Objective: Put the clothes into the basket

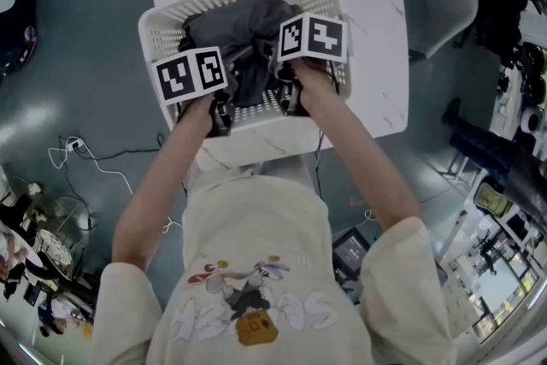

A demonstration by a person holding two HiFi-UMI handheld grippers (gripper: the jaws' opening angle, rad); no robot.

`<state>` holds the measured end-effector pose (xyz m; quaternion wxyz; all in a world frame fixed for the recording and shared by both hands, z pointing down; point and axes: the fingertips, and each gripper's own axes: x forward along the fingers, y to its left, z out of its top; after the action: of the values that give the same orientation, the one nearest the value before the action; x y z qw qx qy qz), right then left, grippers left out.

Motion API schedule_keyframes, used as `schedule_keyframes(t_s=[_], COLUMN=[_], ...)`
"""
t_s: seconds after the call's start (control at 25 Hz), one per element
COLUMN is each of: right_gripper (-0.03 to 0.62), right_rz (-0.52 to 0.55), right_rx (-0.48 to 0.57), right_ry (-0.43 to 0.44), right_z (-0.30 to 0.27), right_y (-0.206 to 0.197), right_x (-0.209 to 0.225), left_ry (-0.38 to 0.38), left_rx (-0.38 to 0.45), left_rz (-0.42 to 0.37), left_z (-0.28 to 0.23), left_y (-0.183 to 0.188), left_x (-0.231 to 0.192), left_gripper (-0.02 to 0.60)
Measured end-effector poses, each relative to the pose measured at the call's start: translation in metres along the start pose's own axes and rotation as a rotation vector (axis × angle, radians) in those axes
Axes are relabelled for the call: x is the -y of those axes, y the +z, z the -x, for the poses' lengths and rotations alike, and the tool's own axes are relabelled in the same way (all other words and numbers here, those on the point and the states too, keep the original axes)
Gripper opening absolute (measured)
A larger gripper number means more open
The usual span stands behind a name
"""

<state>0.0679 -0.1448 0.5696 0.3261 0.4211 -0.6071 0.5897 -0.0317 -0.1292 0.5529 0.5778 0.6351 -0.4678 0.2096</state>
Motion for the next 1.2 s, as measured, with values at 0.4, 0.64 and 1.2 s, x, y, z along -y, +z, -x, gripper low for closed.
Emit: schedule_keyframes(t_s=[0.4,0.64,1.2], right_gripper=[0.362,0.361,0.362], right_rz=[0.000,-0.016,-0.006], right_rx=[0.033,0.061,0.105], right_ry=[0.010,0.026,0.020], right_z=[0.010,0.019,0.038], right_y=[0.003,0.004,0.005], right_x=[-0.004,-0.006,-0.009], left_ry=[-0.010,-0.027,-0.013], left_rx=[0.015,0.032,0.046], left_rz=[-0.004,0.018,0.013], left_z=[0.007,0.011,0.025], left_y=[0.003,0.004,0.002], left_x=[0.005,0.011,0.021], left_gripper=[0.469,0.469,0.468])
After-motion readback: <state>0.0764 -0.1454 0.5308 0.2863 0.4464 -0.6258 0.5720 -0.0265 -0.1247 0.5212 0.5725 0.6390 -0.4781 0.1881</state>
